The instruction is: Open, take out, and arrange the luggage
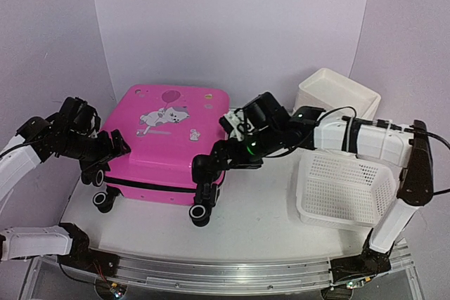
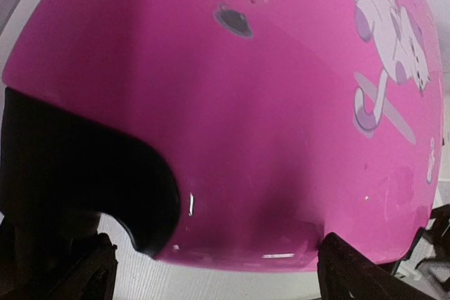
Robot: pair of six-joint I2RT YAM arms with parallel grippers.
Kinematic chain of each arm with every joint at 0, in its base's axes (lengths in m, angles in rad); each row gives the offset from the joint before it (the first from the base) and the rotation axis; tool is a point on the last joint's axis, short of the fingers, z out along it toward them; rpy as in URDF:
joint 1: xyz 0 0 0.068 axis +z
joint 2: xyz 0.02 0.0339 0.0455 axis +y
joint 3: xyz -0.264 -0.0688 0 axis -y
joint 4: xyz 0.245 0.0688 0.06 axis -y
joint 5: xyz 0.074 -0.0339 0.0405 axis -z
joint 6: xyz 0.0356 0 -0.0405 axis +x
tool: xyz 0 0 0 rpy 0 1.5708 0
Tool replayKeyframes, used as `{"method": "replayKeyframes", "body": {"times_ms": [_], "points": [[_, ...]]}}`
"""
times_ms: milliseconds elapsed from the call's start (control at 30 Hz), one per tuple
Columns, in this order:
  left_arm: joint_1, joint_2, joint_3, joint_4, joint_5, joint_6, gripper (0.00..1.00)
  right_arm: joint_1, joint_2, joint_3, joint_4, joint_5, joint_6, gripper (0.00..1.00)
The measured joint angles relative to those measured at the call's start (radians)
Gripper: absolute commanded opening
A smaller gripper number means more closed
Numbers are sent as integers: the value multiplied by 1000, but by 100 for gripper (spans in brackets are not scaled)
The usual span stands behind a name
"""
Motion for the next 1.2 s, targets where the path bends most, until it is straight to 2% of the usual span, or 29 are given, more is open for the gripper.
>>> {"method": "replayKeyframes", "body": {"times_ms": [67, 167, 300, 467, 567, 667, 767, 933, 1067, 1200], "points": [[47, 25, 11, 8, 27, 32, 99, 53, 65, 59, 24, 15, 16, 93], [103, 86, 55, 0, 46, 103, 99, 124, 153, 168, -32, 105, 40, 93], [182, 200, 150, -24, -34, 201, 100, 214, 277, 336, -86, 190, 50, 93], [283, 366, 300, -18, -75, 331, 100, 302, 435, 520, -50, 155, 37, 96], [291, 391, 323, -3, -43, 380, 100, 347, 427, 494, -36, 152, 6, 98], [294, 360, 311, 7, 50, 412, 100, 370, 333, 368, -43, 188, -45, 98], [269, 292, 262, 43, 149, 414, 100, 314, 185, 227, -66, 219, -75, 98], [177, 168, 148, 97, 259, 372, 99, 67, 35, 176, -65, 234, -81, 98], [122, 98, 60, 117, 328, 291, 99, -113, 68, 242, -67, 228, -71, 98], [26, 99, -8, 135, 431, 250, 99, -190, 183, 353, -59, 177, -30, 98]]}}
